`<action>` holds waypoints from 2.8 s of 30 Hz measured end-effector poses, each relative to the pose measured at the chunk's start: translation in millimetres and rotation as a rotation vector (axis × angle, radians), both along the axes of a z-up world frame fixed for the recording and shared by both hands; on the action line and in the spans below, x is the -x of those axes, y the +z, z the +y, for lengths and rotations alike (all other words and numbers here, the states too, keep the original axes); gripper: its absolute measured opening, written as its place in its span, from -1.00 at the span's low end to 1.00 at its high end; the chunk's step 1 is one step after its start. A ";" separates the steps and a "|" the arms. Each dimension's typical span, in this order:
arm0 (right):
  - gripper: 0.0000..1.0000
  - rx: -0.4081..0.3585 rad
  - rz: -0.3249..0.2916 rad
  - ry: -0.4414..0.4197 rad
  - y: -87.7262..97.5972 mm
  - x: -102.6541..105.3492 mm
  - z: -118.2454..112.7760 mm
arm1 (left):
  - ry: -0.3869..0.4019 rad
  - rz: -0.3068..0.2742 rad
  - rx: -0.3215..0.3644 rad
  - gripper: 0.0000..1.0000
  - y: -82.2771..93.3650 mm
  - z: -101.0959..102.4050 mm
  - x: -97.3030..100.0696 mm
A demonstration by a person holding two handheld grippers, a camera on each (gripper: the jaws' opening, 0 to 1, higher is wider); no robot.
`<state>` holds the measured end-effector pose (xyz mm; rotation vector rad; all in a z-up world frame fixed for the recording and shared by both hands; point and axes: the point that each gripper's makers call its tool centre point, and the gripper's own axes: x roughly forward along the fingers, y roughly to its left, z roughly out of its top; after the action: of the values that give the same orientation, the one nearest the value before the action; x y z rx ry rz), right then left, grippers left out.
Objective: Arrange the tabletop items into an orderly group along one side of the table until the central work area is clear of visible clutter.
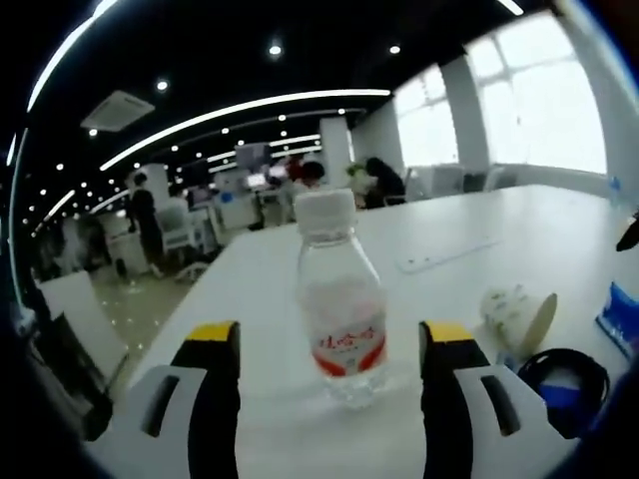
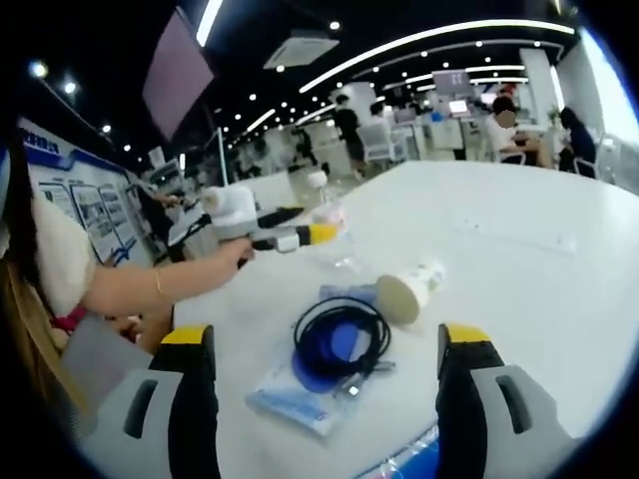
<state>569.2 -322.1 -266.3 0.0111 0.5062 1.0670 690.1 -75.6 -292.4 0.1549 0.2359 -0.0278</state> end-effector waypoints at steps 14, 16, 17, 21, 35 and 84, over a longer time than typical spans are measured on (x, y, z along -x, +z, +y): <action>0.69 -0.024 -0.057 0.020 -1.4 -25.2 14.2 | -0.111 -0.023 0.002 0.88 15.6 -14.7 24.7; 0.65 -0.017 -0.080 0.017 -4.9 -31.8 17.2 | -0.124 -0.028 0.023 0.96 19.3 -18.5 29.3; 0.63 -0.011 -0.089 0.015 -7.9 -35.9 18.8 | -0.125 -0.030 0.027 0.97 20.9 -19.8 31.5; 0.53 -0.004 -0.120 0.007 -13.7 -46.4 24.7 | -0.152 -0.044 0.012 0.99 26.3 -29.8 40.6; 0.22 0.114 -0.195 -0.028 -39.3 -78.1 30.2 | -0.244 -0.029 0.038 0.99 36.8 -51.5 63.6; -0.97 0.256 -0.238 -0.179 -54.5 -109.4 20.6 | -0.370 -0.008 0.058 0.83 48.4 -92.5 103.1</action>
<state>678.6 -301.5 -320.8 -0.2884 0.4139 0.8102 587.0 -168.0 -244.0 0.1396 0.1955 -0.4013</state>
